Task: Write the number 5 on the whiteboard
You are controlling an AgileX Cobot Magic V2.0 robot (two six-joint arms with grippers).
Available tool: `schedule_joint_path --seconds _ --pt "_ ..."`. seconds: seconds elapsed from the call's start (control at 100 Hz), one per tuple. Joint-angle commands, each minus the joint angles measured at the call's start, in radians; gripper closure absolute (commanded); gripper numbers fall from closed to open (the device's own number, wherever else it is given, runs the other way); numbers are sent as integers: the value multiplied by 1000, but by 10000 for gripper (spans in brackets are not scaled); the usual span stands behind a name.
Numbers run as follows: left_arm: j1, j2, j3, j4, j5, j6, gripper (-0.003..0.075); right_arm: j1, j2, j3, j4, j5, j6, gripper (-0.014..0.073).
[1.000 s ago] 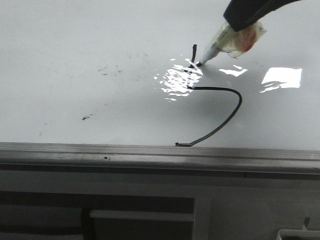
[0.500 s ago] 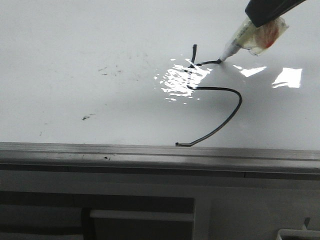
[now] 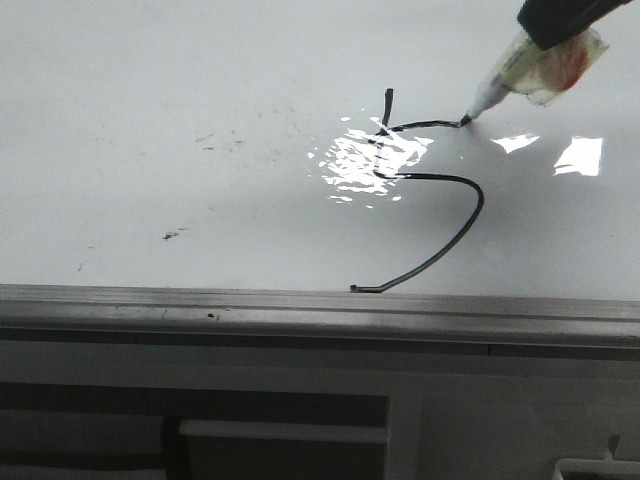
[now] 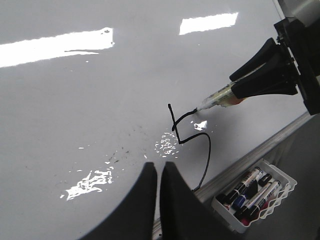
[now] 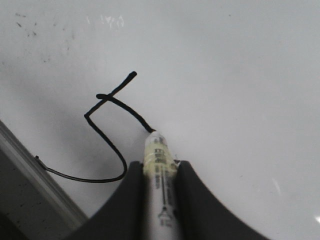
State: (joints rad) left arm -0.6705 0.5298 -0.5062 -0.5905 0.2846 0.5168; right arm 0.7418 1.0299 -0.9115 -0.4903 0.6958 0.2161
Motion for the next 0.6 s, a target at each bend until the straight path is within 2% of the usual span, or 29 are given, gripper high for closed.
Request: schedule_joint_path --seconds 0.0,0.08,0.15,0.3,0.36,0.41,0.53,0.59 --pt "3 1 -25 -18 -52 -11 741 42 -78 -39 -80 -125 -1 658" --pt "3 1 -25 -18 -55 -11 741 103 -153 -43 -87 -283 -1 658" --pt "3 3 -25 -18 -63 -11 741 138 -184 -43 -103 -336 -1 658" --pt "3 12 -25 -18 -87 -11 738 174 -209 -41 -92 -283 -1 658" --pt "3 25 -33 -15 -70 6 706 179 -209 -28 -74 -252 -1 658" --pt "3 47 -52 -14 -15 69 624 183 -209 -9 -52 -245 -1 658" --pt "3 135 -117 -12 126 159 281 216 -195 52 -36 -257 -1 659" --pt "3 179 -157 -12 185 197 176 238 -177 83 -36 -259 -1 660"
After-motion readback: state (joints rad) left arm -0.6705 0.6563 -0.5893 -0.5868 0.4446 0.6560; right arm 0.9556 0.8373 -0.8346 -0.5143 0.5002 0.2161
